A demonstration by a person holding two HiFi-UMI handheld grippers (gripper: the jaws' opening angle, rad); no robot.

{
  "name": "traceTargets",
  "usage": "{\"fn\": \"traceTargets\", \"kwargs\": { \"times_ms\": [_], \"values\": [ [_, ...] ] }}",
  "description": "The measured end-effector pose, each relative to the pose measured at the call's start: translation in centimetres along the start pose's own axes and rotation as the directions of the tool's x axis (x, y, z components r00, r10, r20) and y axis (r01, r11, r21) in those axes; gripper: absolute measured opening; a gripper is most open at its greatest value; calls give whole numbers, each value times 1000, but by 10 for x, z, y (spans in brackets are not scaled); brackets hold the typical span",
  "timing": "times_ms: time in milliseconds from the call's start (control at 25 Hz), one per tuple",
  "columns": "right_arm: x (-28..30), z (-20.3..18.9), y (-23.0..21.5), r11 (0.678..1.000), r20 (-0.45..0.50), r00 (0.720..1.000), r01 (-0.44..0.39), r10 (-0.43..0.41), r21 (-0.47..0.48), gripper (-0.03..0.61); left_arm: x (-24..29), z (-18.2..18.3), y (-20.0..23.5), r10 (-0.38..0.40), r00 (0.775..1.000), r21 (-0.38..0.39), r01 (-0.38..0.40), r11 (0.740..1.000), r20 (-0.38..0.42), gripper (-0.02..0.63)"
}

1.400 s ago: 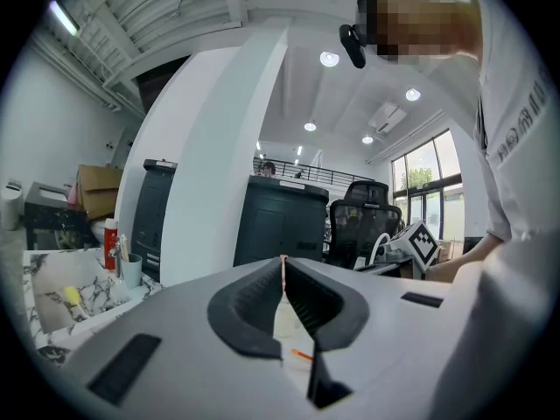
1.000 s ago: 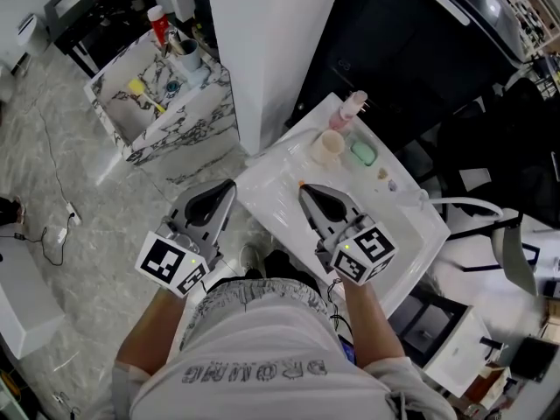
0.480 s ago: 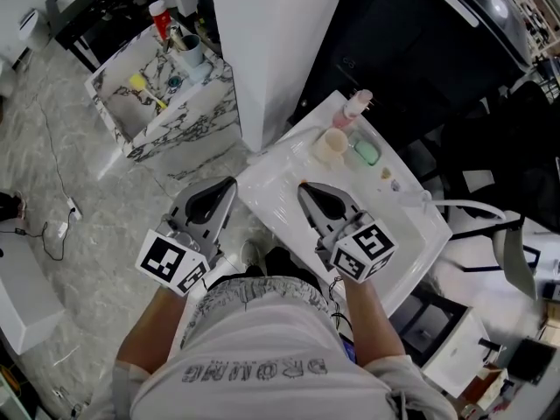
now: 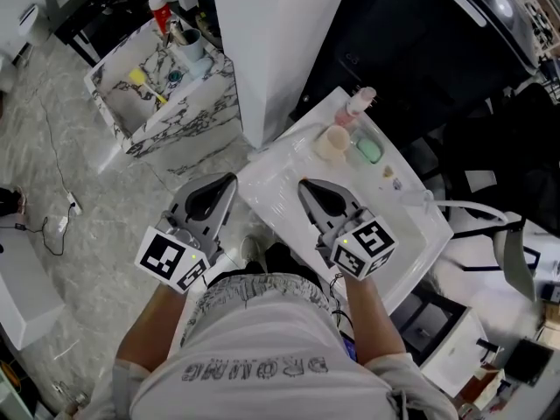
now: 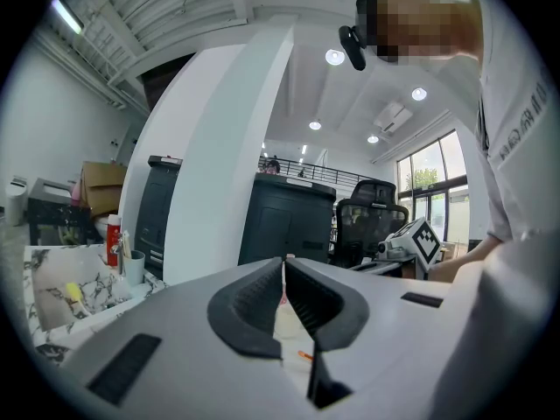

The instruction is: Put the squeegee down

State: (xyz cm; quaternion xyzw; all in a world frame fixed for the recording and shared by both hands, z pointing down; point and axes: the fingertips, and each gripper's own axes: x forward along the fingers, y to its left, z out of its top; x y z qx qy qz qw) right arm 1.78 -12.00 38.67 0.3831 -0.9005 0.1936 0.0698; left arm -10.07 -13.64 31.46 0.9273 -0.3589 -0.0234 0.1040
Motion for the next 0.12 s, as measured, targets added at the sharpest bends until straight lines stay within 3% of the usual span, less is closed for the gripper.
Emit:
{"fn": "traceTargets", "kwargs": {
  "times_ms": [120],
  "values": [
    [1,0,-2,1000,-3,1000,-3,3,0,8,2,-1,1,1,1000,0,-1,1000,-1,23]
  ]
}}
